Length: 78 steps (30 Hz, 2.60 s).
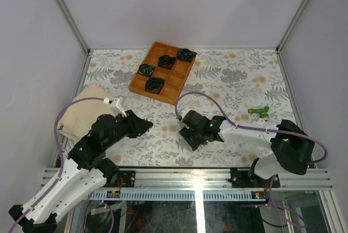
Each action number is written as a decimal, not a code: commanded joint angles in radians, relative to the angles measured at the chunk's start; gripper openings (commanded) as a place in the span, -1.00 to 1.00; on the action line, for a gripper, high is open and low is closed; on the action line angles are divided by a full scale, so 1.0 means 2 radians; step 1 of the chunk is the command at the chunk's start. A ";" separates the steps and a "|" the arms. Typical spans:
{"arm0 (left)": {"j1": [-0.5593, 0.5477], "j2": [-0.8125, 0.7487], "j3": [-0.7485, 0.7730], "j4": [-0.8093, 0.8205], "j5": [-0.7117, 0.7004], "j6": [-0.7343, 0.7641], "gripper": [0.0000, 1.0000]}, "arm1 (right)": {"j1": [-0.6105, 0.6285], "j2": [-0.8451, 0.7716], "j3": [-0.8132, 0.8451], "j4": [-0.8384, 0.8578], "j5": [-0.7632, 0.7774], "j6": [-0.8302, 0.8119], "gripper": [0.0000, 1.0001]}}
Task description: Install the water faucets
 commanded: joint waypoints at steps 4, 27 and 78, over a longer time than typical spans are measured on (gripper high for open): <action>0.004 -0.032 -0.021 -0.006 0.003 -0.014 -1.00 | -0.002 0.016 0.023 0.020 0.102 0.152 0.40; 0.003 -0.094 -0.078 0.018 0.020 -0.043 -1.00 | 0.047 0.020 -0.033 0.144 -0.160 -0.134 -0.68; 0.004 0.162 -0.237 0.458 0.207 -0.082 -1.00 | 0.074 -0.279 -0.343 0.319 0.071 0.526 0.38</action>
